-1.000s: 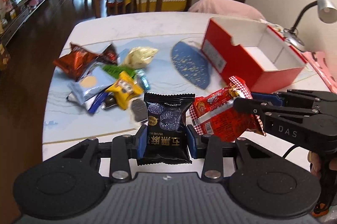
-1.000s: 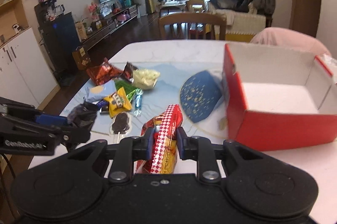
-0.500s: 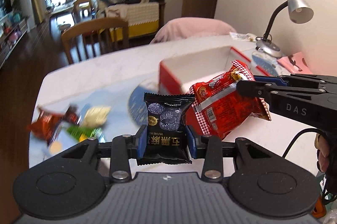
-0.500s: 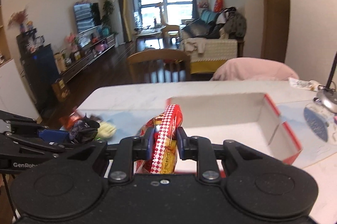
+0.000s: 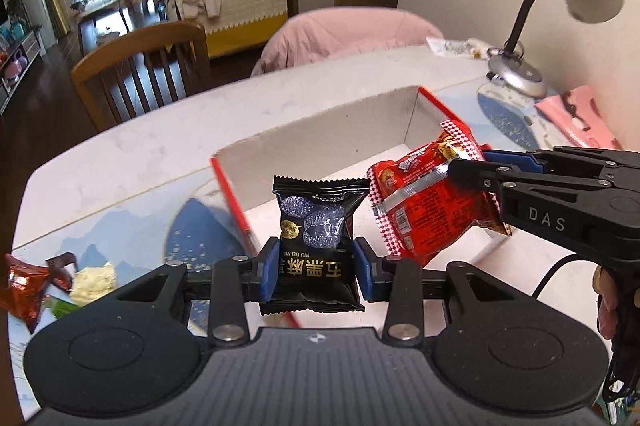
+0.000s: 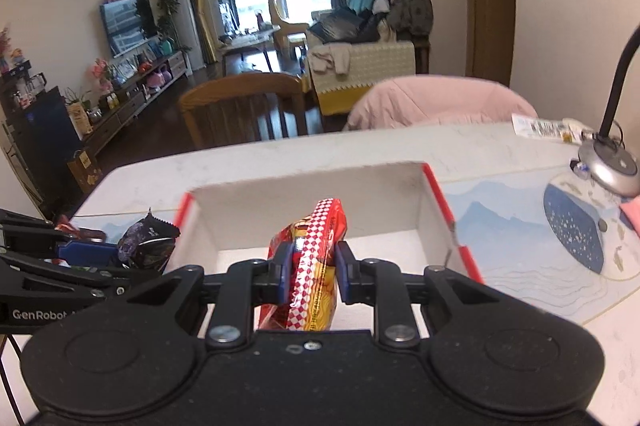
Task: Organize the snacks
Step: 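Lift the red chip bag and black cookie packet with both grippers over the red box, then open both grippers to drop the red bag and black packet into the box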
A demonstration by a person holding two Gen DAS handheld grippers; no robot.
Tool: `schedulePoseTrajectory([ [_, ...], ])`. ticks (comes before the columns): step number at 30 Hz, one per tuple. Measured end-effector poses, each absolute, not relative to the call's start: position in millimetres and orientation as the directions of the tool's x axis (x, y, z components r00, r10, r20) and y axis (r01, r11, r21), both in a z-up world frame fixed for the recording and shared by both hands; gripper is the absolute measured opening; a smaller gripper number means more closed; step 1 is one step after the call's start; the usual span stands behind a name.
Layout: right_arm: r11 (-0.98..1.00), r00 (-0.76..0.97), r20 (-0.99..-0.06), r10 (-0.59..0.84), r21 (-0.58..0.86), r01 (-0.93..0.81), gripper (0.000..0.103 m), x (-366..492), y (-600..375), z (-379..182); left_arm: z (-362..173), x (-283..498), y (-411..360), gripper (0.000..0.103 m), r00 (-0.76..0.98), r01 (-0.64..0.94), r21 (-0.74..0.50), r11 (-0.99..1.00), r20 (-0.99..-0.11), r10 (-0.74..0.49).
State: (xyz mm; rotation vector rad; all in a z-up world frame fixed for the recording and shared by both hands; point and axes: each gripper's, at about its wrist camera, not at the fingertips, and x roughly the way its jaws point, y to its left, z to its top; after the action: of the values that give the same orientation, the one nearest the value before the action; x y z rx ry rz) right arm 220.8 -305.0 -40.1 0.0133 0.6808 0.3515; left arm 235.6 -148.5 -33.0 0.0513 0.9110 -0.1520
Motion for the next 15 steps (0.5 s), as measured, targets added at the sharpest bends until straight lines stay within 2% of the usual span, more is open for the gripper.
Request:
schedulePoseTrajectory([
  [15,0.937,0.605,-0.722,0.335,0.191,-0.291,0.021,255.3,-334.9,-94.2,-99.2,293.2,-193.3,0.038,0.417,0.159,0.060,0.985,-0.909,-0.012],
])
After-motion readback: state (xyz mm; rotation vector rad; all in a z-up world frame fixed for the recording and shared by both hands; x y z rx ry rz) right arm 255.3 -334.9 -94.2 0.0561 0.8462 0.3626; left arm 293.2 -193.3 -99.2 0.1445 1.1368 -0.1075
